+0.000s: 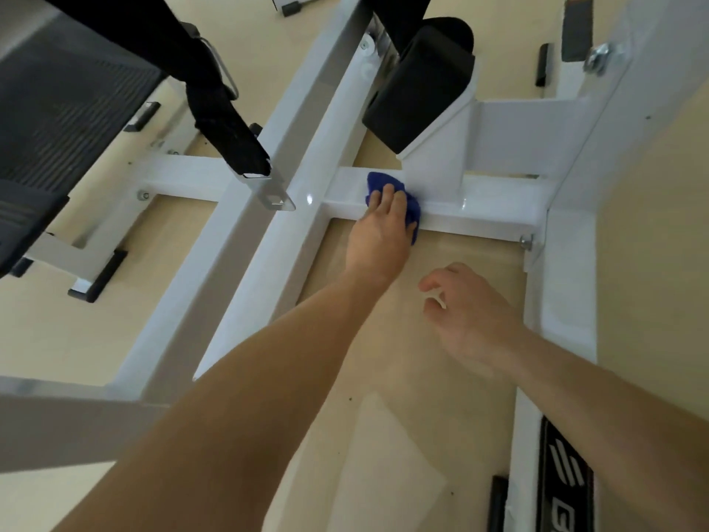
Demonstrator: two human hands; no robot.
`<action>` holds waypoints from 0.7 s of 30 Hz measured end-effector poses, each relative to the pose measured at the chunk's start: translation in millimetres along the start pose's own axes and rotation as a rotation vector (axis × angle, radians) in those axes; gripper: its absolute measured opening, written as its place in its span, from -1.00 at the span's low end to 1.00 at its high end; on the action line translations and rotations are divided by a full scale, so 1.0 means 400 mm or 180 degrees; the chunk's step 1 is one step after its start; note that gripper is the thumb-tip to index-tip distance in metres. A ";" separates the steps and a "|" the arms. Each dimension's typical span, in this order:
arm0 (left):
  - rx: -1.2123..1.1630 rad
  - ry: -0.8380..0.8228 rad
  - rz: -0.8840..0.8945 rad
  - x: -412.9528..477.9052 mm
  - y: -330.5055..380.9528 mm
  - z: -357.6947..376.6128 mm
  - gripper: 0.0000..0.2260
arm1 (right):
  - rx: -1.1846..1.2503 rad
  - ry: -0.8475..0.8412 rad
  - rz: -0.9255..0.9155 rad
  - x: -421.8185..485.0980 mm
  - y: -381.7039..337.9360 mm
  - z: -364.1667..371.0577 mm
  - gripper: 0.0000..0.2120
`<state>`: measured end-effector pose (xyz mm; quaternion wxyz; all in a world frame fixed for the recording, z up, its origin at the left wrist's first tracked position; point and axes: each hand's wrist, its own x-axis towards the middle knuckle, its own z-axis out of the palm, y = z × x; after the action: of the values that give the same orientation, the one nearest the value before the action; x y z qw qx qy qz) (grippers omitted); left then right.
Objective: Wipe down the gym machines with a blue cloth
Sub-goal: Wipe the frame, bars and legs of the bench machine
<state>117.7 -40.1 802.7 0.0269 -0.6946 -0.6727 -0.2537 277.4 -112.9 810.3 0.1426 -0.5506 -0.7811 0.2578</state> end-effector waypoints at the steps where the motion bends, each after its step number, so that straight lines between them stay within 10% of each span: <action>1: -0.0086 0.0014 -0.0058 0.002 0.002 -0.007 -0.63 | 0.0063 0.0063 -0.0032 0.001 -0.002 -0.003 -0.73; 16: 0.0660 -0.0007 -0.1531 0.054 -0.243 -0.080 -0.59 | -0.1647 0.1296 -0.1006 -0.052 0.081 -0.078 -0.77; 21: -0.0481 0.0435 -0.2125 0.026 -0.185 -0.063 -0.84 | -0.1559 0.1367 -0.1039 -0.045 0.081 -0.089 -0.75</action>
<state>39.3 -33.3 805.9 -0.0640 -0.4177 -0.8387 -0.3435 327.1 -112.7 822.7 0.2065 -0.4780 -0.8495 -0.0845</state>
